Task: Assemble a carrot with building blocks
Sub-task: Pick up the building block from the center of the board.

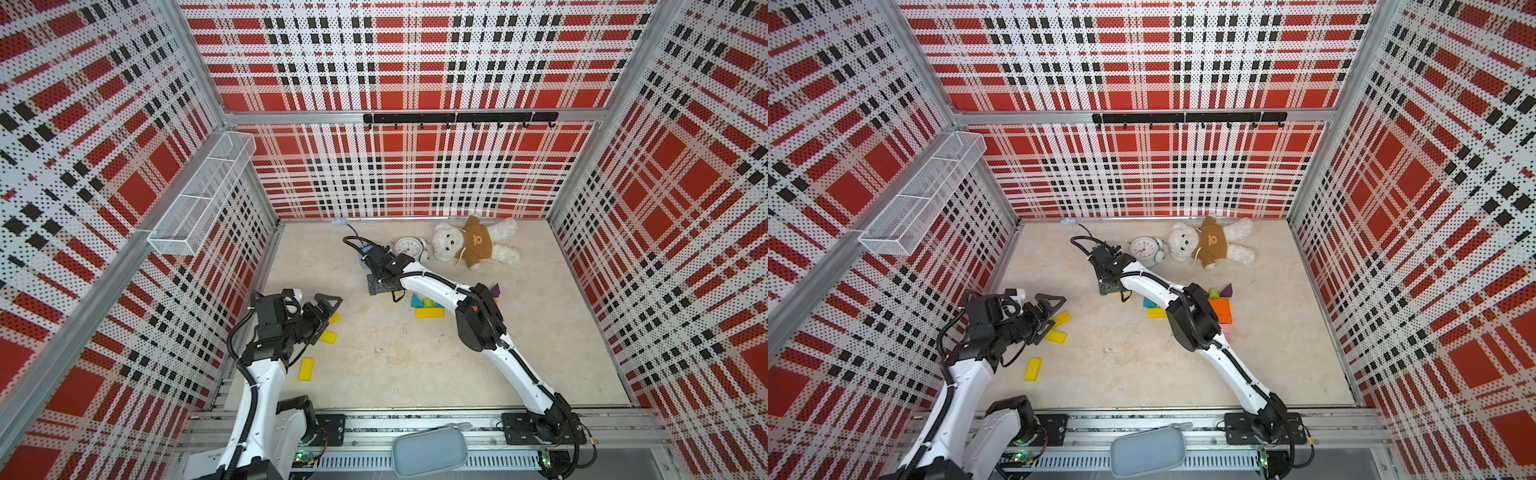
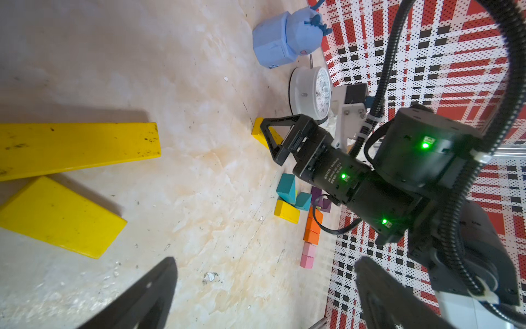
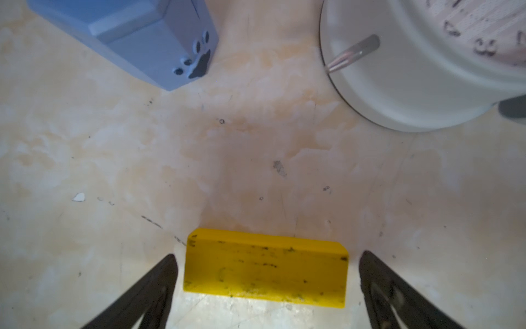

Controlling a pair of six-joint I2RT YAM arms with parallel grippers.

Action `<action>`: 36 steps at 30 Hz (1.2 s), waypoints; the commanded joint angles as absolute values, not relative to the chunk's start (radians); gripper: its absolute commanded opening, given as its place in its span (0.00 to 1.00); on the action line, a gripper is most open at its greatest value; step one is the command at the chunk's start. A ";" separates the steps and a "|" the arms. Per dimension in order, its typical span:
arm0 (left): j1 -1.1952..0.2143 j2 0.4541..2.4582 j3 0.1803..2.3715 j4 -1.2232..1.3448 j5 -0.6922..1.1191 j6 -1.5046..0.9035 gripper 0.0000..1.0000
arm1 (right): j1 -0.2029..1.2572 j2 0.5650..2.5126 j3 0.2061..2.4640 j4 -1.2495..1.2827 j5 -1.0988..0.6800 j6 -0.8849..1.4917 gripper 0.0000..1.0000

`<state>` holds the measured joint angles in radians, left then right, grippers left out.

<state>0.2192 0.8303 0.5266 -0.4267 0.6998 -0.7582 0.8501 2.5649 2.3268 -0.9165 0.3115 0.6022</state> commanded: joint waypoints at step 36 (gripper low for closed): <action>0.248 0.817 0.510 -0.383 0.726 -0.772 0.99 | 0.847 2.132 1.890 -0.689 0.345 0.570 0.87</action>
<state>0.2459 0.8288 0.5209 -0.4080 0.7078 -0.7628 0.8486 2.2063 1.9259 -0.7433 0.3149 0.5861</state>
